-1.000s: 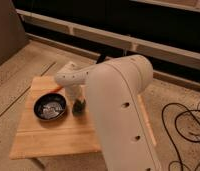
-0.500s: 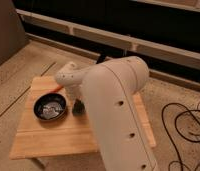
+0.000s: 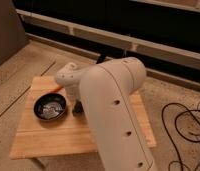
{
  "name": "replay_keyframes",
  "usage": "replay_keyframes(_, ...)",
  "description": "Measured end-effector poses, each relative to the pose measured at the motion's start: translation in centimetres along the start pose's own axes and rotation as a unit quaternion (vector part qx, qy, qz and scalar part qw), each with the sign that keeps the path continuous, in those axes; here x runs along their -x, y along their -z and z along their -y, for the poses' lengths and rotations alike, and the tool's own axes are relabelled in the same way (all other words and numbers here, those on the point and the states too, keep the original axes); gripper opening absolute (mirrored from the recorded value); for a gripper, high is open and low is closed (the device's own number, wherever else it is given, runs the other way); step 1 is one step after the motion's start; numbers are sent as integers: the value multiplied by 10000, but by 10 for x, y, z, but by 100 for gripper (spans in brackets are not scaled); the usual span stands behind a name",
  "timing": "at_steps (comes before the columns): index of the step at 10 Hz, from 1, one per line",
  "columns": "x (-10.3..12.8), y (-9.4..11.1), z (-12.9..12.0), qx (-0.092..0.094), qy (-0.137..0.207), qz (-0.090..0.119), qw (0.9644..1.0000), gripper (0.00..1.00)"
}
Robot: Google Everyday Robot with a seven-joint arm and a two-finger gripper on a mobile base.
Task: Place the eraser on the white sponge
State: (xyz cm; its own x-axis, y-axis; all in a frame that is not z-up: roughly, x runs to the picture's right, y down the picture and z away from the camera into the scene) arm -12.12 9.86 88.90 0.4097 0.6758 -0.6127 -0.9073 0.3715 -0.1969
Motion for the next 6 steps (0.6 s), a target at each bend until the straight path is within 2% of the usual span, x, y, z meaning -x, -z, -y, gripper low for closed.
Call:
replay_keyframes(4, 2, -4, 2, 2, -17, -49, 10000, 0)
replay_keyframes(6, 1, -6, 1, 12, 8, -96, 10000, 14)
